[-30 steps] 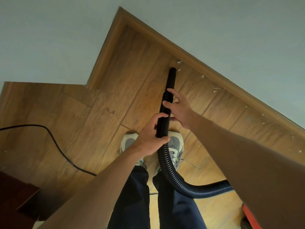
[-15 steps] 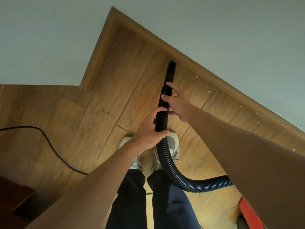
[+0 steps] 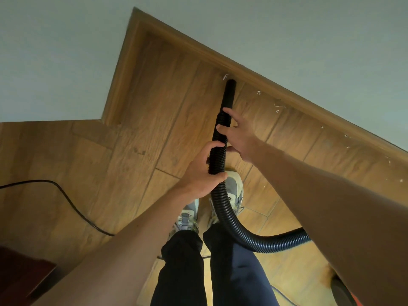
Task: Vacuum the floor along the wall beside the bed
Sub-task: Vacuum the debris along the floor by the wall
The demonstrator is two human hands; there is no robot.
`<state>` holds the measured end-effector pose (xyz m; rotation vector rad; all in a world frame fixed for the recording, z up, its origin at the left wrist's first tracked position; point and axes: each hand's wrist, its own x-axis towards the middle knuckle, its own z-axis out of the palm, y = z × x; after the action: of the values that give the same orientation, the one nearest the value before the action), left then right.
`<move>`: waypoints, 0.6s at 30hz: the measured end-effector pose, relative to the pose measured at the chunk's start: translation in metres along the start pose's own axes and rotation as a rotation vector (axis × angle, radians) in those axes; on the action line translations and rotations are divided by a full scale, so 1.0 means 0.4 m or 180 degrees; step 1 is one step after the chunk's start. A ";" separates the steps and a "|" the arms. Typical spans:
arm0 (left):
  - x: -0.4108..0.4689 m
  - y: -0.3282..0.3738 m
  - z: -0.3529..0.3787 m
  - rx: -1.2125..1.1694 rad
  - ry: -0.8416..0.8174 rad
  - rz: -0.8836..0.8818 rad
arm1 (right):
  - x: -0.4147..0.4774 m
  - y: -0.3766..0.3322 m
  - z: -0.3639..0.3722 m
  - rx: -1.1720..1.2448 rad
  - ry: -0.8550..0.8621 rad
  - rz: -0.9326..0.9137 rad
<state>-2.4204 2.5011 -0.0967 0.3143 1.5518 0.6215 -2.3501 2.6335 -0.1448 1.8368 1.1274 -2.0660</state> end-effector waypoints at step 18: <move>0.017 0.006 -0.017 -0.0067 -0.0014 -0.0018 | 0.009 -0.012 0.020 0.0064 0.0091 -0.0093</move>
<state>-2.4281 2.5054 -0.1009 0.2950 1.5405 0.6321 -2.3600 2.6334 -0.1462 1.8757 1.1514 -2.0810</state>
